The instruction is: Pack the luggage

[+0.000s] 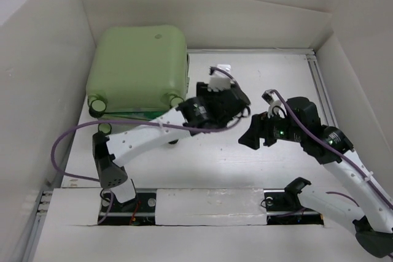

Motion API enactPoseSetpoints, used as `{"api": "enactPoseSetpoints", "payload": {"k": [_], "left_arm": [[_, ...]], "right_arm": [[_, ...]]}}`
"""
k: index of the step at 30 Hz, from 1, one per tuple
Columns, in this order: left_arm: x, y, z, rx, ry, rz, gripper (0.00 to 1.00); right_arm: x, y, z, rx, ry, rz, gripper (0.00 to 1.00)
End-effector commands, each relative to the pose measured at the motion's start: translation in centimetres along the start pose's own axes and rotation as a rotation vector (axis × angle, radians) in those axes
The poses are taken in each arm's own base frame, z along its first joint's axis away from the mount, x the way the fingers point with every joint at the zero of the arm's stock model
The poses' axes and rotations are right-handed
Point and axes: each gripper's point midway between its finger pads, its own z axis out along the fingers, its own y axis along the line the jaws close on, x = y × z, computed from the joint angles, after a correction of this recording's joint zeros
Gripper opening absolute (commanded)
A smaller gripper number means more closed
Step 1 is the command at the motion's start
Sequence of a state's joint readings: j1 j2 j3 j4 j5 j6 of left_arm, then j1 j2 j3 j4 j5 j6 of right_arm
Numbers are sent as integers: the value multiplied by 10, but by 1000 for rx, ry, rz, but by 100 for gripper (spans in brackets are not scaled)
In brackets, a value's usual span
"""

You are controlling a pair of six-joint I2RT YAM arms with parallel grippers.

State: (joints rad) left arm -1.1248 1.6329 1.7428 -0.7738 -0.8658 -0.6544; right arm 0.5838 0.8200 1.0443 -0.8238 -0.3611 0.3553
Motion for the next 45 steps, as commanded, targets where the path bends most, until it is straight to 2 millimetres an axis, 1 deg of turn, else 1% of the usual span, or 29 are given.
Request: {"api": "enactPoseSetpoints", "payload": {"k": [1, 5, 8, 10, 11, 13, 14, 17, 18, 19, 20, 21, 22, 24, 26, 27, 28, 30, 31, 32, 33, 35, 38, 39, 40, 41, 42, 43, 45], "left_arm": [[-21, -32, -43, 102, -39, -95, 66], [-50, -14, -59, 44, -90, -203, 66], [-88, 38, -36, -51, -125, -395, 66], [-110, 60, -13, -35, -135, -542, 61], [-130, 96, -4, -30, -154, -602, 60], [-143, 130, 18, -46, -212, -677, 60], [-154, 175, 32, -106, -236, -737, 59], [-171, 247, 43, -206, -281, -804, 57], [-172, 293, 53, -271, -285, -835, 57], [-178, 315, 55, -291, -299, -861, 57], [-174, 337, 62, -311, -283, -882, 57], [-161, 378, 77, -351, -248, -927, 55], [-158, 397, 81, -383, -245, -945, 55], [-128, 441, 103, -497, -185, -963, 54], [-115, 460, 119, -523, -141, -975, 54], [-108, 467, 129, -525, -112, -969, 54], [-84, 481, 151, -551, -38, -976, 54], [-82, 489, 165, -555, -11, -965, 54], [-79, 493, 174, -558, 2, -954, 54], [-63, 492, 198, -525, 66, -944, 54], [-73, 491, 205, -491, 58, -938, 54], [-51, 480, 233, -438, 142, -951, 54], [-18, 463, 251, -419, 224, -937, 54], [-16, 444, 251, -366, 242, -935, 53], [16, 430, 259, -336, 286, -928, 53], [27, 418, 259, -302, 302, -929, 53], [22, 394, 251, -236, 294, -915, 53], [59, 380, 247, -231, 363, -921, 53], [67, 364, 244, -197, 354, -904, 53]], "right_arm": [[-25, 5, -9, 19, -105, -13, 80], [-29, 2, -14, 44, -138, 2, 80], [-31, 4, -8, 26, -127, 2, 68], [-30, 5, -1, 12, -104, 6, 48], [-33, 7, 1, 1, -107, 3, 39], [-42, 12, 5, -18, -118, 5, 18], [-43, 11, 8, -17, -116, 6, 14], [-59, 12, 19, -12, -127, 4, 4], [-62, 9, 24, -3, -130, 5, 1], [-73, 11, 25, -2, -152, -2, 1], [-80, 10, 36, -4, -154, 10, 1], [-86, 11, 41, -8, -160, 27, 2], [-93, 10, 47, -4, -171, 39, 6], [-111, 12, 66, -18, -193, 71, 16], [-131, 11, 78, -10, -230, 90, 25], [-133, 3, 96, 8, -211, 110, 37], [-145, 4, 104, 4, -236, 122, 41], [-166, 0, 117, 26, -275, 135, 50], [-168, -9, 138, 44, -259, 152, 50], [-171, -14, 147, 61, -254, 157, 51], [-185, -13, 151, 69, -277, 154, 51], [-188, -27, 179, 101, -265, 183, 51], [-203, -43, 203, 135, -282, 202, 51], [-207, -46, 207, 147, -291, 204, 51], [-216, -53, 206, 172, -312, 210, 52], [-212, -61, 209, 201, -301, 217, 52], [-216, -70, 206, 232, -319, 224, 52], [-226, -83, 195, 286, -367, 234, 52], [-223, -106, 180, 357, -394, 255, 54]]}}
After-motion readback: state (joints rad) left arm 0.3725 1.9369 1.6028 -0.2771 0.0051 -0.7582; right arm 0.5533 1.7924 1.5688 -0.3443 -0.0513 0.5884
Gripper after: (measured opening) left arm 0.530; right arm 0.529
